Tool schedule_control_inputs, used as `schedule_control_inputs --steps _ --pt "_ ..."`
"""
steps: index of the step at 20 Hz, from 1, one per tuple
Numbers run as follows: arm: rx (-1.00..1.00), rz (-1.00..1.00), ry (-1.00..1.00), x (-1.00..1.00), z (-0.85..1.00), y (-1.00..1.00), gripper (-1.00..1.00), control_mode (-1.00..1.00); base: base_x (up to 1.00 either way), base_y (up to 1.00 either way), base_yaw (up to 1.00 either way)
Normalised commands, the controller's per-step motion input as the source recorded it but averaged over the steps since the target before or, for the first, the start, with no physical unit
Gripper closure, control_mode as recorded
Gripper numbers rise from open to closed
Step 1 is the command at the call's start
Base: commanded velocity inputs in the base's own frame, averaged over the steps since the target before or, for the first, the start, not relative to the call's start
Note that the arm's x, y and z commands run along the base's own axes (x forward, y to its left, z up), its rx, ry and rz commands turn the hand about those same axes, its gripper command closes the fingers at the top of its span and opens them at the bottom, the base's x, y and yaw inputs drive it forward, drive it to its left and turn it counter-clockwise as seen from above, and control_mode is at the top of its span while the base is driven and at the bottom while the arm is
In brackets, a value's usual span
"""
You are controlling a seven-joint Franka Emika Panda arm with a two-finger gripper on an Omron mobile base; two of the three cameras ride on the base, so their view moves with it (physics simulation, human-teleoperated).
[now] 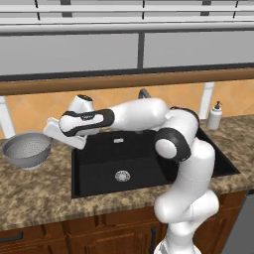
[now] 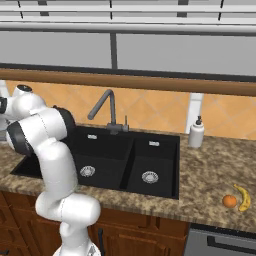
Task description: Put the colander in the sink, put the banana, tangerine in the colander, and turn on the sink faucet and pour water over the colander.
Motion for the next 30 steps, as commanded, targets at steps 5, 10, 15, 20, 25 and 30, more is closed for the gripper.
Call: schedule_control_inputs --steps 5,10,15,20,25,30 --pt "0.0 -0.08 0.0 0.36 -0.04 0.33 -1.0 -1.0 0.0 0.0 0.0" --pt "-0.08 -0.08 0.0 0.36 -0.15 0.38 -1.0 -1.0 0.0 0.0 0.0" --pt "-0.04 -0.1 0.0 0.32 -0.09 0.39 -1.0 -1.0 0.0 0.0 0.0" --pt "-0.05 -0.07 0.0 0.15 -0.26 0.32 -1.0 -1.0 0.0 0.0 0.0" --pt "-0.12 0.0 0.0 -0.26 -0.53 -0.03 1.0 -1.0 0.0 0.0 0.0" --pt "0.0 0.0 -0.01 -0.02 0.0 -0.06 1.0 -1.0 0.0 0.0 0.0"
